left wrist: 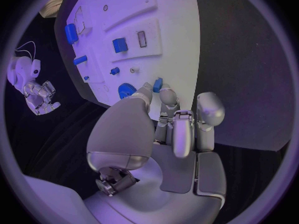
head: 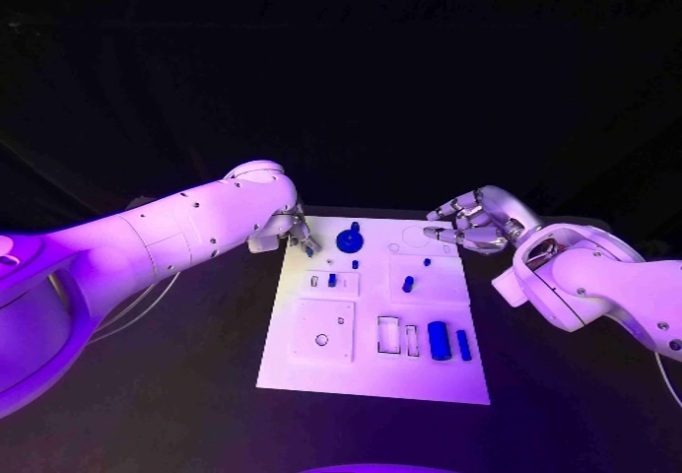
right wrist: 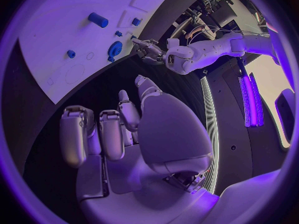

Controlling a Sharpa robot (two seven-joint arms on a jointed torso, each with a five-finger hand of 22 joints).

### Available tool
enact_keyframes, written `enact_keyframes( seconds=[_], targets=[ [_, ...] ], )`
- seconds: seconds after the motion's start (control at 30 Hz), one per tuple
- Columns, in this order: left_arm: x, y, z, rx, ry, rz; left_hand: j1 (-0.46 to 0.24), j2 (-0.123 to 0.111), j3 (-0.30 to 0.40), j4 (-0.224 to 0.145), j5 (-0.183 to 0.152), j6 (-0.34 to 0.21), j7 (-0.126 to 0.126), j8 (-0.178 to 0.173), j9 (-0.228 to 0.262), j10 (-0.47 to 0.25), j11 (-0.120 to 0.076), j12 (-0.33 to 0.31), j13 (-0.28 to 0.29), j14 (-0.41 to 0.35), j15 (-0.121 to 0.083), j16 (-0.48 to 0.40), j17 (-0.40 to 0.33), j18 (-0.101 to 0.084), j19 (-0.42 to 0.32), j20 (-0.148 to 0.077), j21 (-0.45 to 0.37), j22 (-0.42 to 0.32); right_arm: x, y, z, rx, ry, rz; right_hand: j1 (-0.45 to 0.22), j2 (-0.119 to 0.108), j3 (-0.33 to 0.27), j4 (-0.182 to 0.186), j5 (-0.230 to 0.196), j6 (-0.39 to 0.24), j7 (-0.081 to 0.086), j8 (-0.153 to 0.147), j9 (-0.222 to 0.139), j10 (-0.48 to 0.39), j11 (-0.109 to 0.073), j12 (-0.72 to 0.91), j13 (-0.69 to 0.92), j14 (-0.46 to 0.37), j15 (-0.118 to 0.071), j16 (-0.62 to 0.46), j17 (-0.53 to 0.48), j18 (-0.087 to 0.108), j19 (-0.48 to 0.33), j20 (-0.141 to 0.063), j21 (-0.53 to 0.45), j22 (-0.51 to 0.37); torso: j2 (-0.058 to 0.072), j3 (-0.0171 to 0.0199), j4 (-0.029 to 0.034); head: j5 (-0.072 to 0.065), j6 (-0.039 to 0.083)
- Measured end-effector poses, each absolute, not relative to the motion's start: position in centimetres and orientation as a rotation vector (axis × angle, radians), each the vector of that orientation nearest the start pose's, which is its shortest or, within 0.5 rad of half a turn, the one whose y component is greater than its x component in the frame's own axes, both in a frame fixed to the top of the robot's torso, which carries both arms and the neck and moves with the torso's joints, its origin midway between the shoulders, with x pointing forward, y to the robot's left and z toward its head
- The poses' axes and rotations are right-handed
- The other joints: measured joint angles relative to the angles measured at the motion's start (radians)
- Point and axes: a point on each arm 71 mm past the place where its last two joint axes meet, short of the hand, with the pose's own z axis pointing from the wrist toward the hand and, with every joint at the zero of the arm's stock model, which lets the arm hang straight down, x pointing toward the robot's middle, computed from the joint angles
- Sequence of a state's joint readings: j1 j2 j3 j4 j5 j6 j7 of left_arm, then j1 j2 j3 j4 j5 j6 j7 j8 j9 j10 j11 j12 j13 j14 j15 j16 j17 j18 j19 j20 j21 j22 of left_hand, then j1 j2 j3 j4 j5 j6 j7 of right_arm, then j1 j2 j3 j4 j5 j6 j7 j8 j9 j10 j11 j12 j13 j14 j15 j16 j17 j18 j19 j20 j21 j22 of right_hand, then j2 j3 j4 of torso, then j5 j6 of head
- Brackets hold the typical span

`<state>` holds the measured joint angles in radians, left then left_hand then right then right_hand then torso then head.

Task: Assemble the parts on the task board

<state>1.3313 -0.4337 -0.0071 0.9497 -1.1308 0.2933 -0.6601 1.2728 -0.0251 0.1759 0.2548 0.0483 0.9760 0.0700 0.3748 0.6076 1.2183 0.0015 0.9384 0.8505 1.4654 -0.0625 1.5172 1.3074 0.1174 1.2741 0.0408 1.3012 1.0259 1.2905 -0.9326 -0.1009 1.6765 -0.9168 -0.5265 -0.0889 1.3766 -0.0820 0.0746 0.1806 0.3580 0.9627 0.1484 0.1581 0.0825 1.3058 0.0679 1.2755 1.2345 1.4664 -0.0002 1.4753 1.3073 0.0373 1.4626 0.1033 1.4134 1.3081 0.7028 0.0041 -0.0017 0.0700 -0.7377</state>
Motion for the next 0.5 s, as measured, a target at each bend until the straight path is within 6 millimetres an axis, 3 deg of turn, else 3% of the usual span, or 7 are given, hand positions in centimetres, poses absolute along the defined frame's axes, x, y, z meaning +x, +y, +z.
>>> enact_keyframes(
  seconds=[0.13, 0.33, 0.5],
  targets=[
    [58.69, 18.19, -17.95, -0.255, 2.285, -0.083, 0.059, 0.02, 0.048, -0.036, 0.0, 0.002, -0.002, -0.006, -0.013, -0.005, -0.005, 0.0, -0.005, 0.0, 0.0, 0.0, 0.0, 0.0, 0.003, -0.003, 0.0, 0.004, 46.85, -21.34, -15.12, 0.395, 1.606, 0.886, 0.0, 0.0, 0.0, 0.0, 0.0, 0.0, 0.0, 0.0, 0.0, 0.0, 0.0, 0.0, 0.0, 0.0, 0.0, 0.0, 0.001, 0.0, 0.0, 0.0, 0.0, 0.0, 0.0, 0.0001, 0.0, -0.001, -0.001],
    [58.65, 18.28, -17.96, -0.276, 2.283, -0.111, 0.096, 0.015, 0.152, -0.08, 0.0, 0.004, -0.004, -0.004, -0.016, 0.003, -0.013, 0.0, -0.006, 0.0, -0.007, 0.0, 0.0, 0.0, 0.007, -0.007, 0.007, 0.014, 46.87, -21.4, -15.12, 0.396, 1.606, 0.885, 0.0, 0.0, 0.0, 0.0, 0.0, 0.0, 0.0, 0.0, 0.0, 0.0, 0.0, 0.0, 0.0, 0.0, 0.0, 0.0, 0.001, 0.0, 0.0, 0.0, 0.0, 0.0, 0.0, 0.0006, 0.0, -0.001, -0.003],
    [58.42, 18.56, -17.94, -0.312, 2.286, -0.152, 0.101, 0.009, 0.194, -0.051, 0.003, 0.004, -0.004, -0.004, -0.016, 0.019, -0.022, 0.003, -0.006, 0.0, -0.007, 0.0, 0.0, 0.0, 0.011, -0.011, 0.012, 0.024, 46.88, -21.45, -15.13, 0.397, 1.606, 0.884, 0.0, 0.0, 0.0, 0.0, 0.0, 0.0, 0.0, 0.0, 0.0, 0.0, 0.0, 0.0, 0.0, 0.0, 0.0, 0.0, 0.001, 0.0, 0.0, 0.0, 0.0, 0.0, -0.001, 0.0006, 0.0003, -0.002, -0.003]
  ],
)
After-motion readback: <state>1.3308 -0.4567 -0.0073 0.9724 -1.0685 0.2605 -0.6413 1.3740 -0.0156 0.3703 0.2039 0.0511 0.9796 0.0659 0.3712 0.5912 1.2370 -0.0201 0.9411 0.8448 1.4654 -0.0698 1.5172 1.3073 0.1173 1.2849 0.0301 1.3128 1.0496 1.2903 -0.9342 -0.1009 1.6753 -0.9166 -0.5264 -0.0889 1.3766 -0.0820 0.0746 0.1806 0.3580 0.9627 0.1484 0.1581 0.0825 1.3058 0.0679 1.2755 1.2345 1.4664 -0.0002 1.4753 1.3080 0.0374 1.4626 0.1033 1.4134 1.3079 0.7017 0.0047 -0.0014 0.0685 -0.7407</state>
